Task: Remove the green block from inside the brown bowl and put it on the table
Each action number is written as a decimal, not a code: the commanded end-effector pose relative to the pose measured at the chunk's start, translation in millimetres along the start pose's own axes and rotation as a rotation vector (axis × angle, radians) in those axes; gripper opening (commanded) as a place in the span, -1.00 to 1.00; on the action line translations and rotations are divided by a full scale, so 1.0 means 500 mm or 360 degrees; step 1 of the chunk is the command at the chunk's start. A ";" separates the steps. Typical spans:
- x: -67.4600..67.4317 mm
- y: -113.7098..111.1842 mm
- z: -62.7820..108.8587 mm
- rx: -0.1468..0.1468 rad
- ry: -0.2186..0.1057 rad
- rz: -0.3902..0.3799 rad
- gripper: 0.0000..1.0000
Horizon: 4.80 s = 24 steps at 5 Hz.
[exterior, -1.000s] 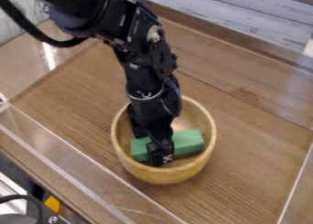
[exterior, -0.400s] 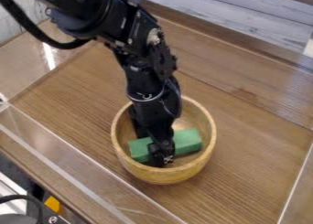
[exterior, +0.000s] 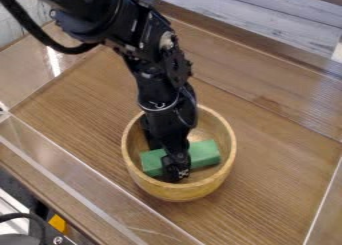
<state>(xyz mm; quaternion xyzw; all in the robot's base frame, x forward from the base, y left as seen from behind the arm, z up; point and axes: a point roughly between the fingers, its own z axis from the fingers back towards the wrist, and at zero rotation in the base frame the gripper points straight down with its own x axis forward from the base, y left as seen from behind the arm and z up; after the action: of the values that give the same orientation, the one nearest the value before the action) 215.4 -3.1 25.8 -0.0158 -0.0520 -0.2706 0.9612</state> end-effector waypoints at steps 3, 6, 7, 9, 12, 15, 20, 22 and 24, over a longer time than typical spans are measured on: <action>0.009 0.010 0.007 0.0024 -0.0043 0.0008 1.00; 0.010 0.012 0.007 0.0031 -0.0045 0.0008 -1.00; 0.007 0.015 0.017 0.0039 -0.0046 0.0019 -1.00; 0.002 0.020 0.038 0.0053 -0.0051 0.0047 -1.00; -0.005 0.028 0.060 0.0071 -0.0059 0.0079 -1.00; -0.012 0.035 0.072 0.0072 -0.0052 0.0098 -1.00; -0.023 0.042 0.075 0.0072 -0.0033 0.0091 -1.00; -0.026 0.045 0.074 0.0075 -0.0026 0.0084 -1.00; -0.030 0.048 0.072 0.0078 -0.0016 0.0078 -1.00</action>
<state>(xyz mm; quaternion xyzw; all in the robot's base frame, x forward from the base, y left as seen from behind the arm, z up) 202.5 22.6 49.5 -0.0051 -0.0399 -0.2519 0.9669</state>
